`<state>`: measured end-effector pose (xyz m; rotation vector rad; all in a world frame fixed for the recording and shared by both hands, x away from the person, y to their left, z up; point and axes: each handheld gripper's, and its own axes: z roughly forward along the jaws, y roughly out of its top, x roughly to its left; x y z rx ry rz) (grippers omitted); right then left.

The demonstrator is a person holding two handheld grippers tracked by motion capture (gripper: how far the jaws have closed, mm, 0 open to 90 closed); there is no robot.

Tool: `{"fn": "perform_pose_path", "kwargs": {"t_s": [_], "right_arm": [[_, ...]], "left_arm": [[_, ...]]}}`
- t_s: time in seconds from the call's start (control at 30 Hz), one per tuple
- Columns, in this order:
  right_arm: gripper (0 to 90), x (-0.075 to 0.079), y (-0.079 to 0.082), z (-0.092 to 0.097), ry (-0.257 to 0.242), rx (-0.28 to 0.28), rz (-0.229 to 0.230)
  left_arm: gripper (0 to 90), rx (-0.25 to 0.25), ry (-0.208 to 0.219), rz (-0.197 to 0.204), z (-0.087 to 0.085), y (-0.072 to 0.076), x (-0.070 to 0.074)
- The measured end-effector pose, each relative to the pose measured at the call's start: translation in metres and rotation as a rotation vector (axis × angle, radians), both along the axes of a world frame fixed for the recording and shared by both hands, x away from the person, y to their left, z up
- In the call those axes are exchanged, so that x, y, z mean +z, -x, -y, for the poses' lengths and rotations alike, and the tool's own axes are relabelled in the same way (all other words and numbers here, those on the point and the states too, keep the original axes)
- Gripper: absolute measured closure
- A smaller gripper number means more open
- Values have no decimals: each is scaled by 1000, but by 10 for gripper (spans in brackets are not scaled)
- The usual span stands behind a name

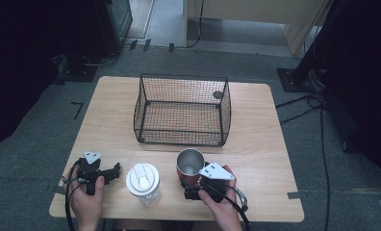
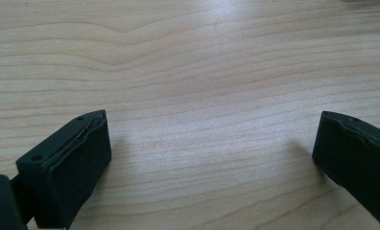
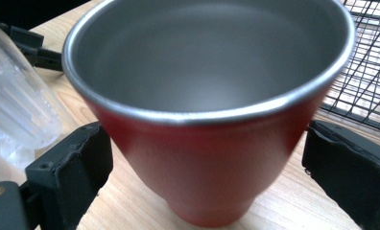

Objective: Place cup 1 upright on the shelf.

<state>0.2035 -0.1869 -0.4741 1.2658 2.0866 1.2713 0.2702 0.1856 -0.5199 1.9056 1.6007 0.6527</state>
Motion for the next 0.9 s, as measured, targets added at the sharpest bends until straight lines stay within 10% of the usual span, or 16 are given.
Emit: {"fn": "perform_pose_path", "kwargs": {"t_s": [0.9], "right_arm": [[36,0,-13,-21,-38,-85,64]], "left_arm": [[4,0,0,0,0,0,0]]}}
